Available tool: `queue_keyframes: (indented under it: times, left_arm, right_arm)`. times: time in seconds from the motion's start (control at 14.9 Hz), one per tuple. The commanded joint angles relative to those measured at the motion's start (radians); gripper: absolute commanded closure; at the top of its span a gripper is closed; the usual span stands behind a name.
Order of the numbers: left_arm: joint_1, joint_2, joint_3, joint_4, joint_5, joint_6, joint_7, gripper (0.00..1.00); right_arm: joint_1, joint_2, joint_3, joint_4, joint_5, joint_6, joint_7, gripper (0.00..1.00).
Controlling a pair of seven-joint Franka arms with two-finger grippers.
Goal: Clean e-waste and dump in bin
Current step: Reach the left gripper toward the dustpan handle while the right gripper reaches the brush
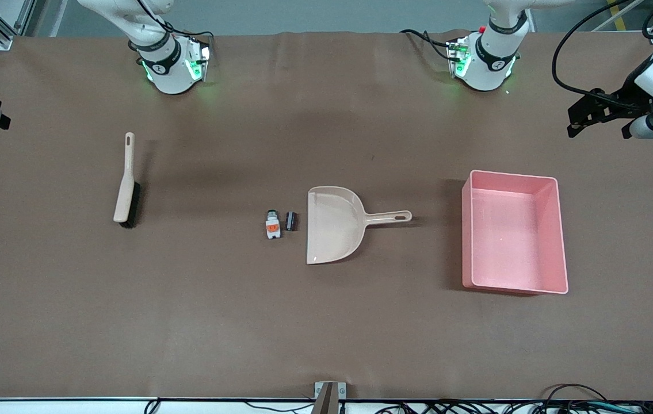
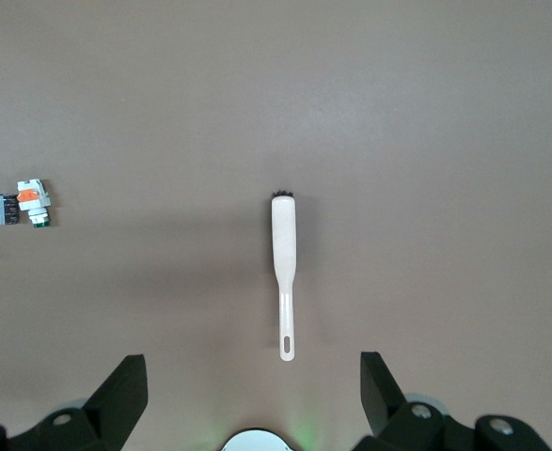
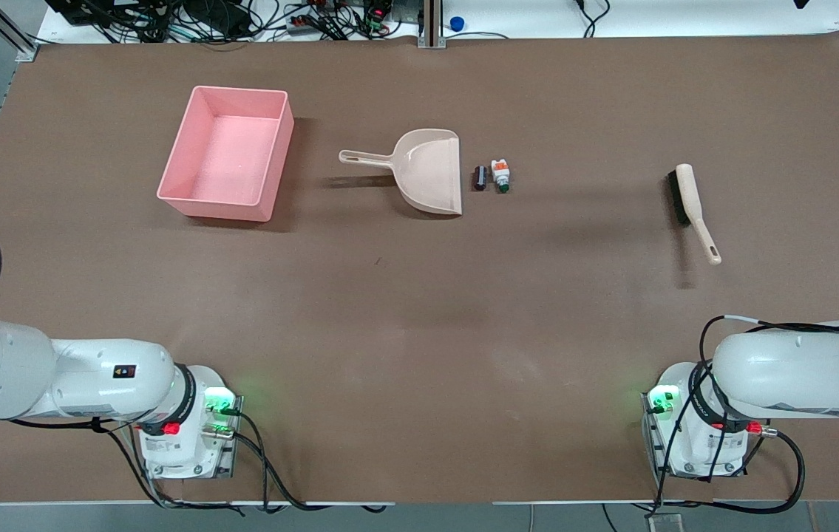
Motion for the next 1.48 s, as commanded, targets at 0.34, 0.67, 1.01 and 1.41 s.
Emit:
queue_keyframes:
  times: [0.34, 0.67, 1.01, 1.41]
  left_arm:
    - [-0.002, 0.050, -0.002, 0.053, 0.015, -0.005, 0.009, 0.00]
    - [-0.072, 0.129, -0.068, 0.007, 0.006, 0.162, 0.010, 0.00]
    - [-0.096, 0.279, -0.228, -0.001, 0.017, 0.301, 0.039, 0.00]
    - [-0.141, 0.483, -0.327, -0.001, 0.107, 0.492, 0.233, 0.05]
  right_arm:
    - [0.002, 0.000, -0.011, -0.040, -0.003, -0.014, 0.000, 0.00]
    - [0.001, -0.203, -0.013, -0.617, 0.003, 0.340, 0.000, 0.00]
    - [0.002, -0.332, -0.013, -1.027, 0.003, 0.626, -0.001, 0.00]
    - [0.001, -0.348, -0.014, -1.308, 0.002, 0.974, -0.010, 0.00]
